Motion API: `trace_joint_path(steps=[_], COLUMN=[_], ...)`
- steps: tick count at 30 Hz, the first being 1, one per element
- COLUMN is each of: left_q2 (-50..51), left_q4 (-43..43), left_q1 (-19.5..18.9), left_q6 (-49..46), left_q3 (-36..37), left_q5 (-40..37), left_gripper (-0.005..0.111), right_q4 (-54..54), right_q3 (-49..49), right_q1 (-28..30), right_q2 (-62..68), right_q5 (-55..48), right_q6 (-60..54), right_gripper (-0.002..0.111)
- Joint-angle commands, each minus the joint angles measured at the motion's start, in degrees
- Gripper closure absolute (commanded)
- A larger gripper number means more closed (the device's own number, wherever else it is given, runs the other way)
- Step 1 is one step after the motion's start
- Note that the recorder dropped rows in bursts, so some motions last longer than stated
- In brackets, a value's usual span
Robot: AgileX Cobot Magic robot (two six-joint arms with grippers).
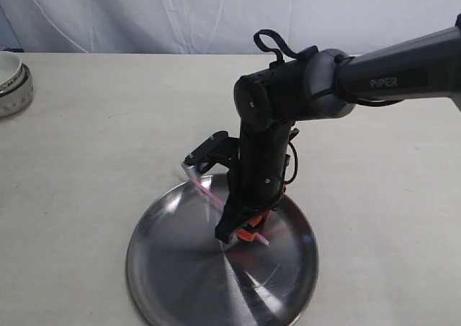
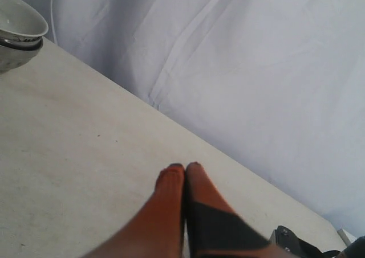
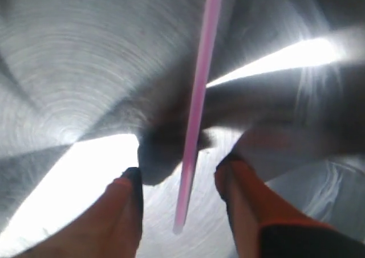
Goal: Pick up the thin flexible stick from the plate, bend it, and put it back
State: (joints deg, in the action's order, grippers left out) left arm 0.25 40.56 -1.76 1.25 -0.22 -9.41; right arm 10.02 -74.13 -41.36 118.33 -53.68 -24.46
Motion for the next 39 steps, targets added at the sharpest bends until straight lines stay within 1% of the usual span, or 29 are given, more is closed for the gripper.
trace_joint_path(steps=[1,8,11,16,22,29,30,33,35,38,39], left_q2=[-0.25,-0.25,-0.25,-0.25,-0.25,-0.25,-0.25,-0.25,-0.25,0.70,2.16], left_q4=[-0.31,-0.31,-0.31,-0.20,0.48,9.22,11.93,14.24,15.15,15.39,15.39], left_q1=[0.28,0.28,0.28,0.28,0.28,0.28,0.28,0.28,0.28,0.28,0.28], left_q6=[-0.06,-0.06,-0.06,-0.06,0.06,0.06,0.06,0.06,0.06,0.06,-0.23], left_q3=[0.22,0.22,0.22,0.22,0.22,0.22,0.22,0.22,-0.86,-4.36,-5.61], left_q5=[0.04,0.04,0.04,0.03,0.03,1.01,1.41,2.39,2.55,0.52,-0.26], left_gripper=[0.107,0.107,0.107,0.107,0.107,0.107,0.107,0.107,0.107,0.106,0.104], right_q4=[-0.25,-0.36,-0.36,-0.36,-0.36,1.12,1.12,2.08,3.01,3.53,3.53], right_q3=[-0.29,-0.29,-0.29,-0.29,-0.29,-0.29,-0.29,-0.29,-0.29,-0.29,-0.29], right_q1=[0.01,0.01,0.01,0.01,0.01,0.01,0.01,0.01,0.01,0.01,0.01], right_q2=[0.97,1.33,1.33,1.33,1.33,-2.48,-4.50,-8.52,-11.60,-16.45,-17.78], right_q5=[0.54,1.52,1.37,0.89,0.37,0.51,0.64,1.64,2.04,1.94,1.94], right_q6=[-0.14,0.06,0.06,0.06,0.10,0.10,0.10,0.10,0.10,0.10,0.10], right_gripper=[0.063,0.065,0.078,0.108,0.109,0.109,0.109,0.109,0.109,0.109,0.109])
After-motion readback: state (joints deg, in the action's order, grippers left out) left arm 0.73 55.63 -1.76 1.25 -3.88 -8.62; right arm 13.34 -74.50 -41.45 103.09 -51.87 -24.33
